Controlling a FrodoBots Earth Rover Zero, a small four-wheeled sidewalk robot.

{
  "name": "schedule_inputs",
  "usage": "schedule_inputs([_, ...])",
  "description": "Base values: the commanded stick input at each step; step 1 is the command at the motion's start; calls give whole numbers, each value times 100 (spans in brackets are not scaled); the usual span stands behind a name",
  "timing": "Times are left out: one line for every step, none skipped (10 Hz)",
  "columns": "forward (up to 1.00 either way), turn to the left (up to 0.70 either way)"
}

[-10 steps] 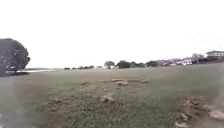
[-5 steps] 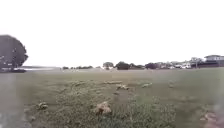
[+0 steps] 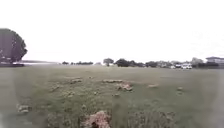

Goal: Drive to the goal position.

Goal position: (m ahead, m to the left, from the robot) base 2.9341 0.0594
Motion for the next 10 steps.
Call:
schedule_inputs([85,-34])
schedule_inputs([85,-34])
schedule_inputs([85,-34])
schedule_inputs([85,-34])
schedule_inputs([85,-34])
schedule_inputs([85,-34])
schedule_inputs([85,-34])
schedule_inputs([85,-34])
schedule_inputs([85,-34])
schedule_inputs([85,-34])
